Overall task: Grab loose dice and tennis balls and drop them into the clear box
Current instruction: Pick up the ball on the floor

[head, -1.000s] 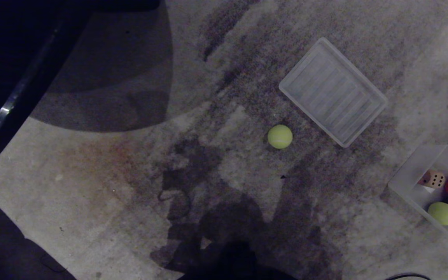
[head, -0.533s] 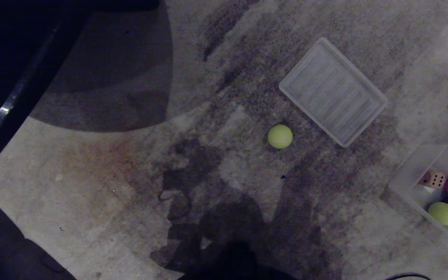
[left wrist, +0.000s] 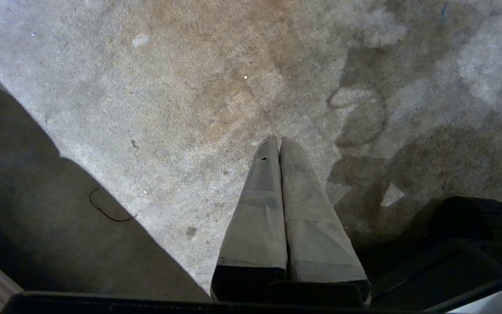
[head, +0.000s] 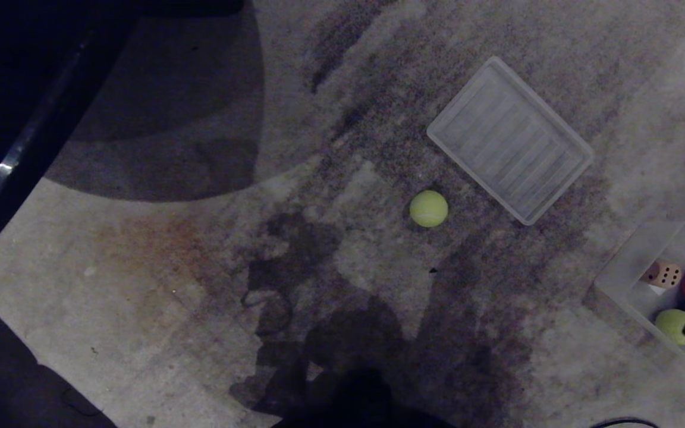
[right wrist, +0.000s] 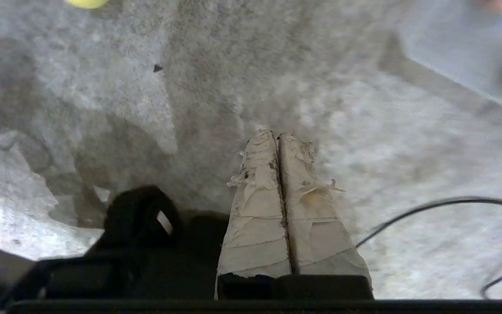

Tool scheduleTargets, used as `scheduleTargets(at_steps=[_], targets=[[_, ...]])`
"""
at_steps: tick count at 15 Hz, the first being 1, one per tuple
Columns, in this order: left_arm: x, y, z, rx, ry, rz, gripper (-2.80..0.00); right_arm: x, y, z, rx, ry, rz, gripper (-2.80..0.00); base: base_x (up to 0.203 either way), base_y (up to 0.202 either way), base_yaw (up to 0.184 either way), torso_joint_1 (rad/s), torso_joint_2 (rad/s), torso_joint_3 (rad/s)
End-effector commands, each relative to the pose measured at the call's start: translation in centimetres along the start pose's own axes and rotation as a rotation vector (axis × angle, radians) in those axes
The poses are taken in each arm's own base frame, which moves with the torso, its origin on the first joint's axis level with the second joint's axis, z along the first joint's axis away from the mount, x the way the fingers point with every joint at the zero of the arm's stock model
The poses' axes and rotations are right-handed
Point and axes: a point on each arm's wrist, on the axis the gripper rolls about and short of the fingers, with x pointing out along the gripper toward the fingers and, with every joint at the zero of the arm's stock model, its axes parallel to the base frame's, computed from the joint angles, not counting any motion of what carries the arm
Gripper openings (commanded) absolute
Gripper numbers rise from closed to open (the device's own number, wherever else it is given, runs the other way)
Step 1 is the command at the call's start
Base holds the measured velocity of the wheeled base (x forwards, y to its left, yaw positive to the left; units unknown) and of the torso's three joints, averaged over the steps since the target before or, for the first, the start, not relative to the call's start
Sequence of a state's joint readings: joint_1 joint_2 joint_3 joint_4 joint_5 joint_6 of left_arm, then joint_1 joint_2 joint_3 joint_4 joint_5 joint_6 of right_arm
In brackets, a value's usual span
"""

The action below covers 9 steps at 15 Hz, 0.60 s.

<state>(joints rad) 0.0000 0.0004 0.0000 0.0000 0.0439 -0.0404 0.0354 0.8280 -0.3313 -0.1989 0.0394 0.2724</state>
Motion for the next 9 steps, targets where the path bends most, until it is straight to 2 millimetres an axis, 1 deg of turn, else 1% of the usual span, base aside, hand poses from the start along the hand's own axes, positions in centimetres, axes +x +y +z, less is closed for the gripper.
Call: scheduleTargets(at_steps=[1, 3, 5, 7, 8, 9], targets=[[0.0, 0.0, 0.0, -0.001, 0.003, 0.001, -2.8, 7.2, 0.2, 0.0, 0.015, 0.166, -0.015, -2.8, 0.0, 0.0, 0.0, 0.0, 0.0, 0.0], [0.0, 0.0, 0.0, -0.001, 0.003, 0.001, -2.8, 11.4, 1.6, 0.4, 0.027, 0.169, 0.039, -2.8, 0.0, 0.0, 0.0, 0.0, 0.0, 0.0], [0.0, 0.0, 0.0, -0.001, 0.003, 0.001, -2.8, 15.3, 4.2, 1.4, 0.047, 0.147, 0.125, -2.8, 0.0, 0.0, 0.0, 0.0, 0.0, 0.0], [0.0, 0.0, 0.0, -0.001, 0.003, 0.001, -2.8, 18.1, 7.2, 1.8, 0.046, 0.138, 0.216, -2.8, 0.0, 0.0, 0.0, 0.0, 0.0, 0.0], [0.0, 0.0, 0.0, -0.001, 0.001, 0.001, -2.8, 19.0, 8.3, 1.4, 0.037, 0.153, 0.242, -2.8, 0.0, 0.0, 0.0, 0.0, 0.0, 0.0], [0.0, 0.0, 0.0, -0.001, 0.002, 0.001, -2.8, 19.9, 8.8, 1.0, 0.025, 0.166, 0.252, -2.8, 0.0, 0.0, 0.0, 0.0, 0.0, 0.0]])
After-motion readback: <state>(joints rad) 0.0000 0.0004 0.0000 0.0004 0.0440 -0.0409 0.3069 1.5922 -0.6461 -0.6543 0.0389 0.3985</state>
